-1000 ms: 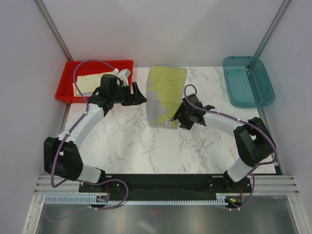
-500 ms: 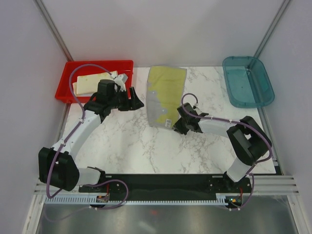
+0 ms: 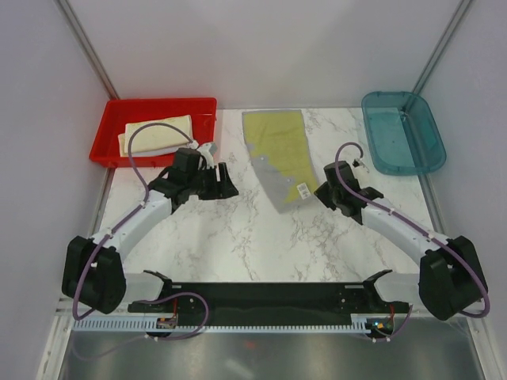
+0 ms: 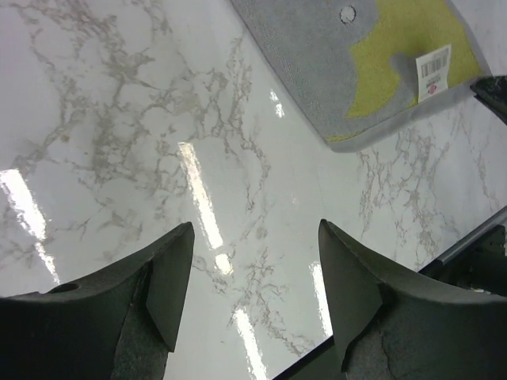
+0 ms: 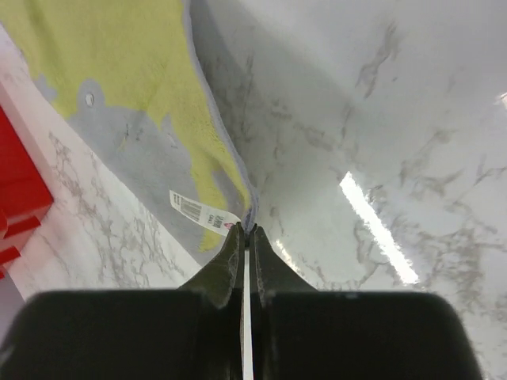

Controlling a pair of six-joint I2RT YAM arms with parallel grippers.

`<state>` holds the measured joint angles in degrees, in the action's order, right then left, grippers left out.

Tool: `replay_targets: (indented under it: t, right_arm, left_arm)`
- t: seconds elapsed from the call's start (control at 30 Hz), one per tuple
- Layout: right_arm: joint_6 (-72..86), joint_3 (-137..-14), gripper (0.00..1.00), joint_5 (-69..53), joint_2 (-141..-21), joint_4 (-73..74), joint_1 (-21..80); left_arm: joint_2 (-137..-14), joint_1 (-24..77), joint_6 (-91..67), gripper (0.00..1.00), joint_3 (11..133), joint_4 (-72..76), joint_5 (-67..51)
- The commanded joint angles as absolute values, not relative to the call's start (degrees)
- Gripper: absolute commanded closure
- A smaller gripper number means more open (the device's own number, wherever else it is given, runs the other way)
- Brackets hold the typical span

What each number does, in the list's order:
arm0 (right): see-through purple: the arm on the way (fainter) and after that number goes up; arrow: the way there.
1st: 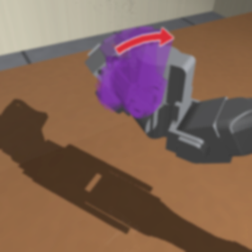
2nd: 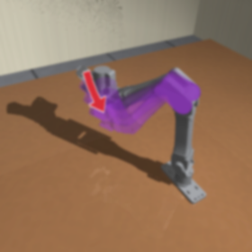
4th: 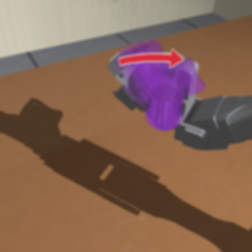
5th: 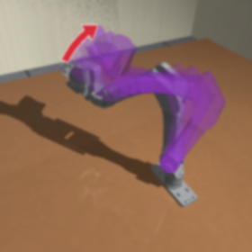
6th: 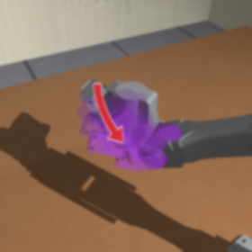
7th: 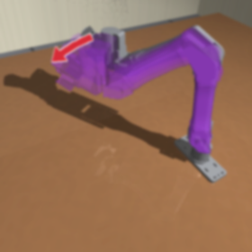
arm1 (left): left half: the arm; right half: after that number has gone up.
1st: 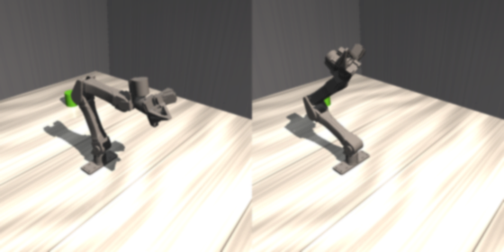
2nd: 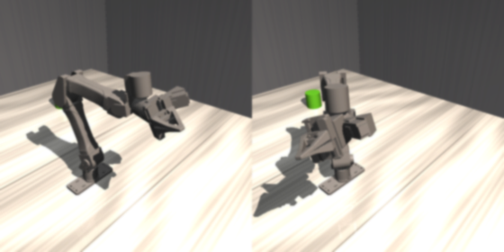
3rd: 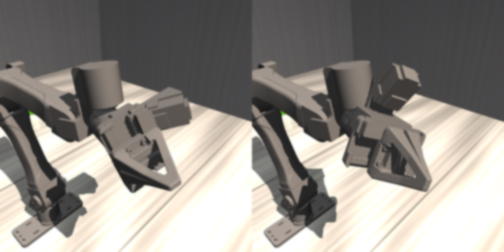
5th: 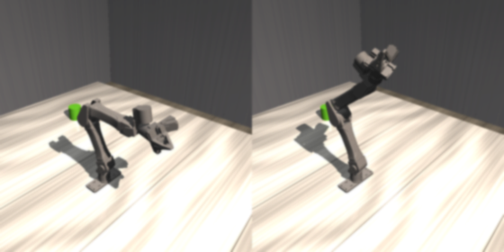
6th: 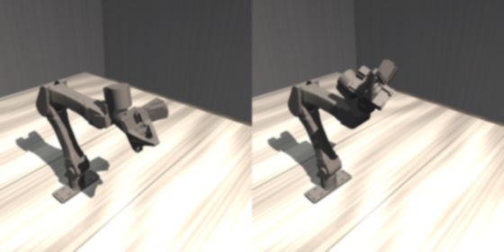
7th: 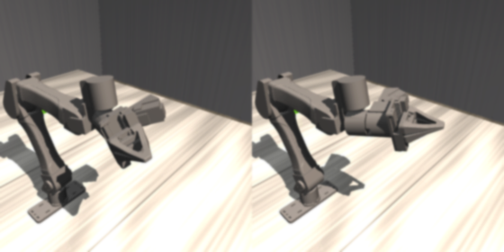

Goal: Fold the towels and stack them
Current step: Flatten out the crumpled towel

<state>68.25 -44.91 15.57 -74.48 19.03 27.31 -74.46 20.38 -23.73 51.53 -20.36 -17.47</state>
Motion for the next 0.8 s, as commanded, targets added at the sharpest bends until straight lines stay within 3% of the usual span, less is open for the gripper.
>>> replay_targets:
  t: [0.0,0.3,0.67,0.77]
  right_arm:
    - [64.95,-42.45,1.0,16.8,-73.39,22.41,23.65]
    - [64.51,-47.63,1.0,-2.09,-73.65,12.67,22.06]
    - [70.66,-55.72,1.0,-6.33,-70.93,11.16,19.86]
    - [72.51,-55.02,1.0,-6.24,-70.93,9.23,19.95]
  left_arm:
    - [-74.97,23.81,-26.54,0.29,50.28,-13.2,-17.14]
    - [-86.83,25.75,-39.36,0.28,46.76,8.87,-27.86]
    - [-81.3,31.02,-39.99,0.24,33.85,15.21,-28.04]
    - [-82.96,35.93,-39.99,0.24,36.45,15.21,-28.04]
